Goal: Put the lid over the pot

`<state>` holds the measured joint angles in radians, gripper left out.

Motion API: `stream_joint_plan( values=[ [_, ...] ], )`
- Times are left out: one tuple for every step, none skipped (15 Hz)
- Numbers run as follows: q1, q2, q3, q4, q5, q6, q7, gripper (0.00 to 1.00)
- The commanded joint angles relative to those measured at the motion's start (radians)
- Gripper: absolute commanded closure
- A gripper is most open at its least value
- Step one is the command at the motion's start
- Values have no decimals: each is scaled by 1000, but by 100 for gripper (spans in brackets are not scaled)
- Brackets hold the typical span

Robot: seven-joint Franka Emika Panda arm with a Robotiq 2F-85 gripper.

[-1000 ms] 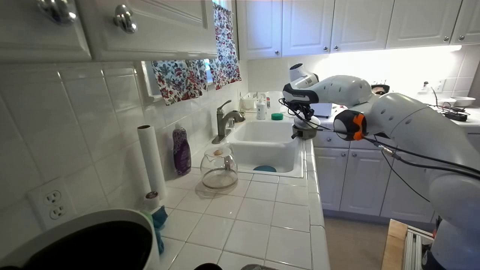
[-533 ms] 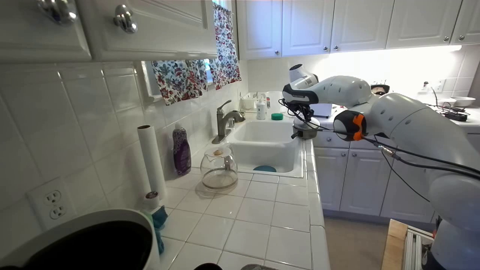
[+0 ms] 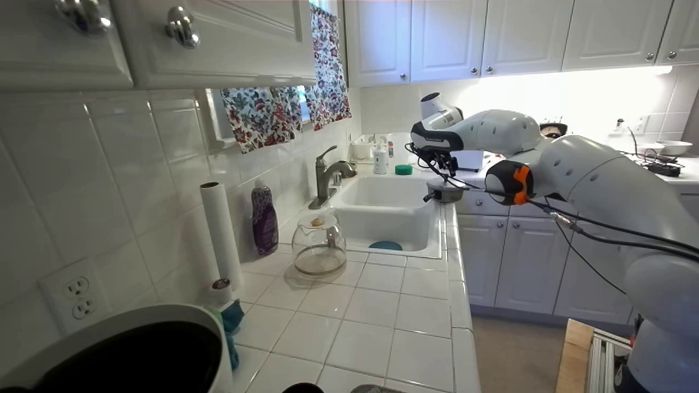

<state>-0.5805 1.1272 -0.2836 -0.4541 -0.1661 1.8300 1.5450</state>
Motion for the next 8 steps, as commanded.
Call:
stream_joint_plan(
  values=[
    [18, -28, -26, 2, -2, -50, 36, 0],
    [23, -39, -32, -2, -8, -70, 24, 0],
    [29, -54, -38, -6, -15, -99, 5, 0],
    [36, -68, -47, -11, -24, -130, -13, 0],
    [39, -81, -46, -14, -26, -156, -47, 0],
    [26, -49, -38, -3, -8, -106, -16, 0],
    [30, -61, -40, -2, -9, -127, -29, 0],
    [32, -69, -41, -2, -10, -139, -36, 0]
  ],
)
